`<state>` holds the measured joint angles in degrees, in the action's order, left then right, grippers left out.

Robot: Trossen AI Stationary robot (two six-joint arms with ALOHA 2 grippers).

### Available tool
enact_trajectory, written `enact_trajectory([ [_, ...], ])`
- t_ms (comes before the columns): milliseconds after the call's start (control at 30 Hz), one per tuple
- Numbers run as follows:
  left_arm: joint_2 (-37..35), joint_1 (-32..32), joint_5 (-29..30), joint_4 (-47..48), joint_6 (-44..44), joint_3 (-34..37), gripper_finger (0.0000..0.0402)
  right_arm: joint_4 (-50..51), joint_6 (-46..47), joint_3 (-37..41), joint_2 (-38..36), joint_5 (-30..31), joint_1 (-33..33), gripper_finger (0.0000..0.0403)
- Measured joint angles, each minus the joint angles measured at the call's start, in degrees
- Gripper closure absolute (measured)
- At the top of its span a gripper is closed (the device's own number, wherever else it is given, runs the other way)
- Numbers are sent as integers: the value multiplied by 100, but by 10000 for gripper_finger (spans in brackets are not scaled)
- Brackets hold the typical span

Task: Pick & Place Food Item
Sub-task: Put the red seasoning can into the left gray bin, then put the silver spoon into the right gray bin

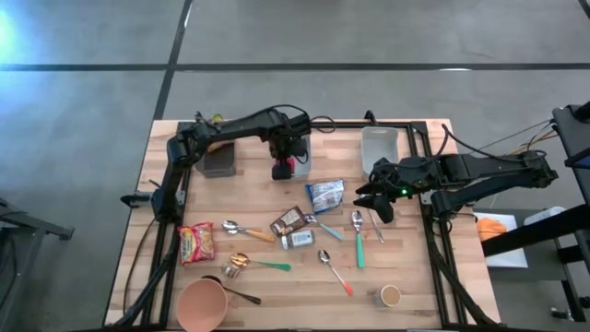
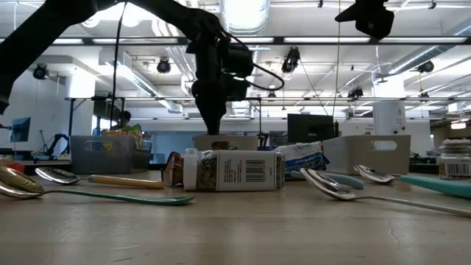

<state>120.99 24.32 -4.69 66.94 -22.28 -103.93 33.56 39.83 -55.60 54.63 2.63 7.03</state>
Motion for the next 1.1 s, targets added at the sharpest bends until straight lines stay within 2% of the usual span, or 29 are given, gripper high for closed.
enact_trajectory([
  [367,-62,-6,3,711,169,-824,117,0,704,1,0,42,-4,184],
  [600,-723,-33,-485,341,858,-714,117,9,999,1,0,514,-55,184],
  [867,-2059,-299,-586,-599,1730,121,117,49,1722,265,179,661,-107,184],
  [1100,-3699,-777,-588,-2267,2705,1831,117,34,2291,826,289,628,-233,184],
])
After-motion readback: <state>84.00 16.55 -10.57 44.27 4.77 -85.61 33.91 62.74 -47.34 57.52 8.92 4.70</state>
